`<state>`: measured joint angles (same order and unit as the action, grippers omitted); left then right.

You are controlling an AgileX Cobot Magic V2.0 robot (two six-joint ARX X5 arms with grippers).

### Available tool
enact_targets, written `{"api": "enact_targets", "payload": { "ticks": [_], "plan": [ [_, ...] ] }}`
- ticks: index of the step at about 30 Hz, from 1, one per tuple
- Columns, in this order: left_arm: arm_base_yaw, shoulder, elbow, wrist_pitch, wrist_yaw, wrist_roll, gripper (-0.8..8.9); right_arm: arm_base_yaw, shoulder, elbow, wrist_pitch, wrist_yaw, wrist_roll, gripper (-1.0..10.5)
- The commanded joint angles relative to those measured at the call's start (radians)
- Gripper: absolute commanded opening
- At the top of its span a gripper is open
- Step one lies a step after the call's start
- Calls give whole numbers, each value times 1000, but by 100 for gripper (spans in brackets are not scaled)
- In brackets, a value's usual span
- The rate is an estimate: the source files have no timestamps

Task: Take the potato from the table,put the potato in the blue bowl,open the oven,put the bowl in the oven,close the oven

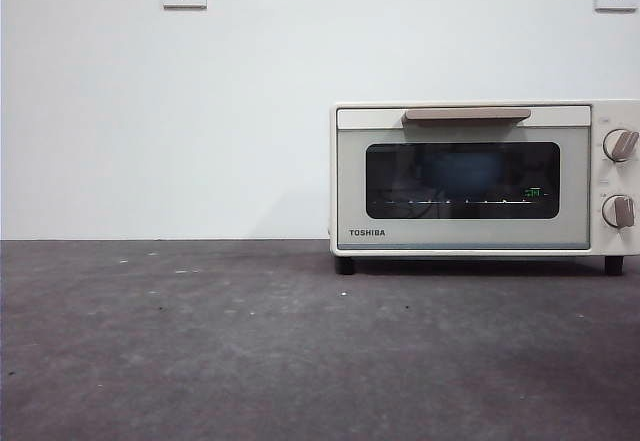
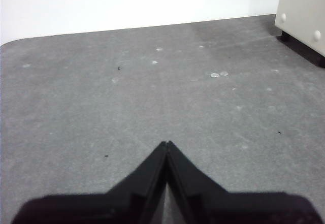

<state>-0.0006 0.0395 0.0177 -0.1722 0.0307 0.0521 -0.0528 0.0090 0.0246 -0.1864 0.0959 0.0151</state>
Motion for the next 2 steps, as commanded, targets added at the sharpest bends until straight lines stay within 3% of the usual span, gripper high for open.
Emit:
{"api": "enact_targets", "payload": {
  "ticks": [1, 2],
  "plan": [
    [4, 0, -10, 5, 3, -4, -4, 0, 0, -11, 6, -3, 11, 1],
    [4, 0, -10, 5, 3, -4, -4, 0, 0, -11, 6, -3, 11, 1]
  ]
}}
